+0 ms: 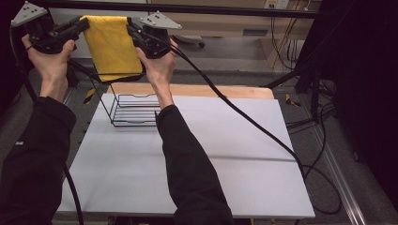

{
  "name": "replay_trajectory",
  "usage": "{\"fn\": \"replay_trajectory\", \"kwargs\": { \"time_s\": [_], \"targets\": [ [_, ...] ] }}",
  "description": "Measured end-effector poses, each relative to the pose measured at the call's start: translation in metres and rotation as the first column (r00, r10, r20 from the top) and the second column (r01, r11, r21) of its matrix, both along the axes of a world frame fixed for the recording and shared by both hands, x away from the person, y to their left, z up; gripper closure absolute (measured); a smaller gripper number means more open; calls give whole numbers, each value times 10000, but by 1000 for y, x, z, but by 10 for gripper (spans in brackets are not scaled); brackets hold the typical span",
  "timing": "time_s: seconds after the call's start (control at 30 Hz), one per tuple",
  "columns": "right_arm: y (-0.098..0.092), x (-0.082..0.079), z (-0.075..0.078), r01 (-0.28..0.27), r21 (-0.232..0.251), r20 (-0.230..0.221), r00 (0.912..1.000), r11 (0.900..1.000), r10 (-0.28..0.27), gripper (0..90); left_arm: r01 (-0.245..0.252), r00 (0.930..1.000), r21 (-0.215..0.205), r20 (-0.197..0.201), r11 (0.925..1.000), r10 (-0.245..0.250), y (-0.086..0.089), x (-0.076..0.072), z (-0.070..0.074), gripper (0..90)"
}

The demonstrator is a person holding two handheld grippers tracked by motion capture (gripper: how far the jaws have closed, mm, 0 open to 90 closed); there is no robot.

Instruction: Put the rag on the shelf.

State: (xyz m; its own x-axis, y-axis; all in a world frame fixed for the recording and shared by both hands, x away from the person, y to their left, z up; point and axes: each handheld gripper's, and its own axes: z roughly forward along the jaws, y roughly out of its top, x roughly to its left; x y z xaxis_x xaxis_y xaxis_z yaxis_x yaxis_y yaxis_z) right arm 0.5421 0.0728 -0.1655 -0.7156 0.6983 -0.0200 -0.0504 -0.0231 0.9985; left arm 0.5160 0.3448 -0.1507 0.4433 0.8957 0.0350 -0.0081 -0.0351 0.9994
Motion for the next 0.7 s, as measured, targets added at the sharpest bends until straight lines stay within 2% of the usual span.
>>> {"fn": "replay_trajectory", "kwargs": {
  "time_s": [0.23, 0.33, 0.43, 0.53, 0.7],
  "targets": [
    [-9, -7, -16, -114, -138, -197, 9997, 9998, 111, 824, 285, 9996, 246, -44, 9993, -284, -2, -12, -17, 807],
    [-10, -10, -23, -165, -189, -212, 9996, 9997, 161, 824, 358, 9994, 224, -32, 9991, -357, -1, -17, -22, 806],
    [-8, -14, -27, -191, -442, -2, 9998, 9988, 191, 823, 417, 9991, 263, 106, 9988, -420, 1, -23, -27, 806],
    [-6, -18, -29, -296, -493, 170, 9994, 9983, 305, 823, 487, 9986, 77, 193, 9988, -488, 5, -29, -31, 806],
    [-3, -27, -32, -350, -761, 453, 9982, 9965, 385, 823, 527, 9983, 161, 255, 9985, -531, 8, -37, -35, 806]
  ]
}}
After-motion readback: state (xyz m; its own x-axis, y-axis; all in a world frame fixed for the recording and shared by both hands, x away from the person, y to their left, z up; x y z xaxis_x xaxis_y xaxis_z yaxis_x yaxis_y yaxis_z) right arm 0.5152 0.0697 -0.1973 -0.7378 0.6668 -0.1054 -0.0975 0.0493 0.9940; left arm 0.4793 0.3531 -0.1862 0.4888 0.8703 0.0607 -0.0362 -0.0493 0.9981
